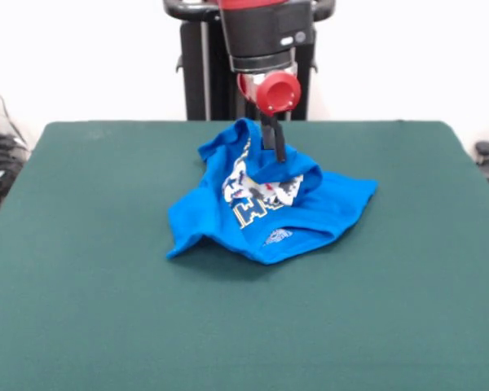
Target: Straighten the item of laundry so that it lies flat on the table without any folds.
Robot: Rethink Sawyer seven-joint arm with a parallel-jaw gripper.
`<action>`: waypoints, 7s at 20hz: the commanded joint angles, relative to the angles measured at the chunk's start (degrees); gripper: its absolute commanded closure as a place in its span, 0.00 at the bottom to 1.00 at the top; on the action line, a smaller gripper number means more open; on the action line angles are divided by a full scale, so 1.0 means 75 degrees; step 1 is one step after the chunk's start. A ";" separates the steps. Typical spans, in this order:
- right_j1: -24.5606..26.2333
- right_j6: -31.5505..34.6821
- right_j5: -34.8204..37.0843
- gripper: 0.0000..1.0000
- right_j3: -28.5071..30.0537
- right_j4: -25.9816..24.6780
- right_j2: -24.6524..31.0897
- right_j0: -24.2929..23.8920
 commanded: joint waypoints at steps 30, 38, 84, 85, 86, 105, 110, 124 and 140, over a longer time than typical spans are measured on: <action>0.0341 0.0772 -0.0250 1.00 0.0188 -0.0393 0.0376 0.0278; 0.0054 0.0498 0.0448 1.00 0.0746 -0.0512 -0.0035 0.0384; 0.2299 0.1140 -0.2193 0.00 0.1802 -0.2102 0.0222 0.0228; 0.2308 0.1162 -0.2233 0.00 0.1785 -0.2113 0.0249 0.0200; 0.2317 0.1185 -0.2274 0.00 0.1768 -0.2125 0.0276 0.0171; 0.0306 0.0556 -0.0246 0.00 0.0629 -0.1260 -0.0142 0.0441; 0.0212 0.0446 0.0099 0.00 0.0271 -0.1234 -0.0307 0.0561; 0.0466 -0.0139 0.0650 0.00 -0.1243 -0.1860 -0.1201 0.0708; 0.1615 0.0018 0.0148 0.00 -0.2184 -0.2248 -0.1315 0.0639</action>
